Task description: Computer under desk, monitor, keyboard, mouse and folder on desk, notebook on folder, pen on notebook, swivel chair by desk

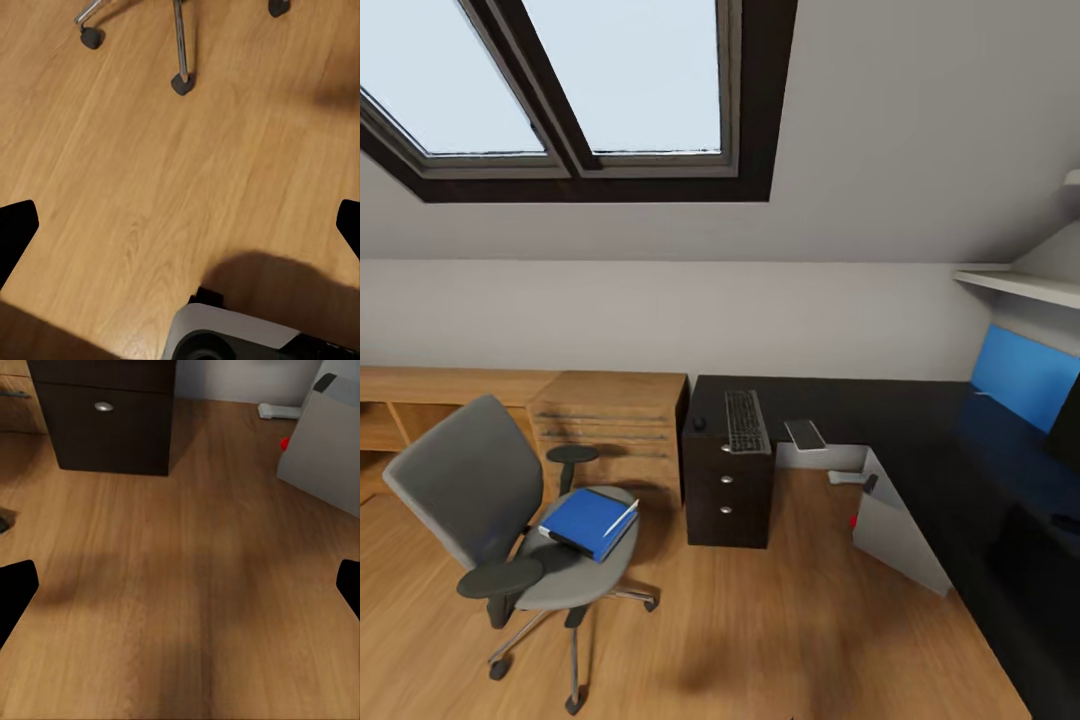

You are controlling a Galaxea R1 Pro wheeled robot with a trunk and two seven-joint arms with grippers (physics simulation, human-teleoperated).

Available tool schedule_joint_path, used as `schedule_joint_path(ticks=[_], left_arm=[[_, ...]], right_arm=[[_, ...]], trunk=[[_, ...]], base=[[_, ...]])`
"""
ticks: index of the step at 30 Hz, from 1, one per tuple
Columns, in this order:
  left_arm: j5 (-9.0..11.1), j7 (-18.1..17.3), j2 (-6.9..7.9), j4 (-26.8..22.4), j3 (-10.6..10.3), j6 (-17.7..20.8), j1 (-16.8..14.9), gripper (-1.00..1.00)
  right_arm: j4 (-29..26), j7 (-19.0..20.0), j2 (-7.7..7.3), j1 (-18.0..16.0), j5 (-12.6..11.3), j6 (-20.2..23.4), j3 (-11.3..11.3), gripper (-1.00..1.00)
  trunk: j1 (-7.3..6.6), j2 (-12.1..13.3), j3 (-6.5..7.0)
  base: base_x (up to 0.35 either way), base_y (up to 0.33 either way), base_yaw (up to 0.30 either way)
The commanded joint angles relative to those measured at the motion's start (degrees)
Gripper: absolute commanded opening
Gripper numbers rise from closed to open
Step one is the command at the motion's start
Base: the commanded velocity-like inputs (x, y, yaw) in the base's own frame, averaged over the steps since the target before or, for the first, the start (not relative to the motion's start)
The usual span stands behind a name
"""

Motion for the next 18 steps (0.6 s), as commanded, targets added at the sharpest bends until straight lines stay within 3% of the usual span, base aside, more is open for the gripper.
schedule_joint_path(ticks=[1,9,18], left_arm=[[0.6,-0.1,-0.05,0.0,0.0,-0.2,0.0,1.00],[0.6,-0.1,-0.10,0.3,0.0,-0.2,0.0,1.00],[0.6,-0.1,-0.12,0.1,0.0,0.5,-0.6,1.00]], right_arm=[[0.1,-0.3,-0.02,-0.1,-0.5,-0.2,0.5,1.00],[0.2,-0.3,-0.02,-0.1,-0.4,-0.3,0.5,1.00],[-0.7,-0.3,-0.06,-0.2,2.3,-0.3,0.3,1.00]], trunk=[[0.05,-0.1,-0.08],[0.05,-0.1,-0.08],[0.05,-0.1,-0.08]], base=[[0.320,0.046,0.000],[0.324,0.009,0.000],[0.325,0.000,0.000]])
